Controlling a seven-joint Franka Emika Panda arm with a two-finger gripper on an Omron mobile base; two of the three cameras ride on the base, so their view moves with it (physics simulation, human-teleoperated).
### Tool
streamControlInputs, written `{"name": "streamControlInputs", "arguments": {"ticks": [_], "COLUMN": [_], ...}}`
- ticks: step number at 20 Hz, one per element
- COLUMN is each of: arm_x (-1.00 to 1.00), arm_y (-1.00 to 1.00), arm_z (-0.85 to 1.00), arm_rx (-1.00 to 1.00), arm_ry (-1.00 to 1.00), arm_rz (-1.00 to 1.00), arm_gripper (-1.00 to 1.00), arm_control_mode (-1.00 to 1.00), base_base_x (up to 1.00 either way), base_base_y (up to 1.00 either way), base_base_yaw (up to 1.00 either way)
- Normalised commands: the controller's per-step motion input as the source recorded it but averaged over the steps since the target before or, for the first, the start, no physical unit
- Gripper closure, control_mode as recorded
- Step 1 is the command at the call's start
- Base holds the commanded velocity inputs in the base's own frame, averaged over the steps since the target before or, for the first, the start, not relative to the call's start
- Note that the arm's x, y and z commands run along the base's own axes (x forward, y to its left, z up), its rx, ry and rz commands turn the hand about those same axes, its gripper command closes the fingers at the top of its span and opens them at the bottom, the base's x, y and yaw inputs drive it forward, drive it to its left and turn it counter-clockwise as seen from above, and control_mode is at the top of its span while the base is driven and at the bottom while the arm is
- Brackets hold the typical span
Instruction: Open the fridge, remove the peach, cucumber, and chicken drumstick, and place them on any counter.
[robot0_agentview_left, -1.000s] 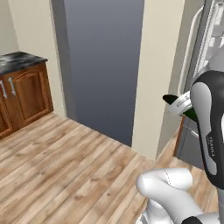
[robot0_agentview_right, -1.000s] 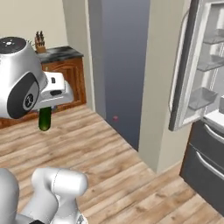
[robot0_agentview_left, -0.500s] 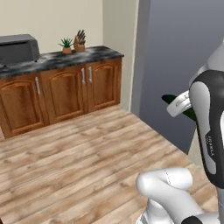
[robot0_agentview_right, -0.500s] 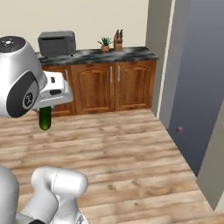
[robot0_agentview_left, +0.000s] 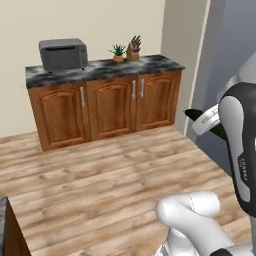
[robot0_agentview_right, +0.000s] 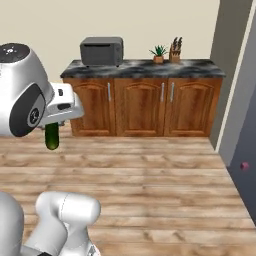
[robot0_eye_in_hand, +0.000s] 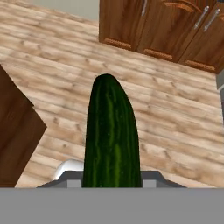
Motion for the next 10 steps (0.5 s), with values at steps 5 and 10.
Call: {"name": "streamControlInputs", "arguments": {"ticks": [5, 10], "arm_x": [0.00, 0.00], "arm_y": [0.00, 0.00], "arm_z": [0.00, 0.00], "arm_rx": [0.00, 0.00], "arm_ry": [0.00, 0.00], "arm_rz": [0.00, 0.00], "arm_gripper": [1.00, 1.00], "arm_control_mode": [1.00, 1.00], "base_base_x": [0.16, -0.65], "base_base_y": [0.12, 0.26], "base_base_yaw": [0.38, 0.80]}}
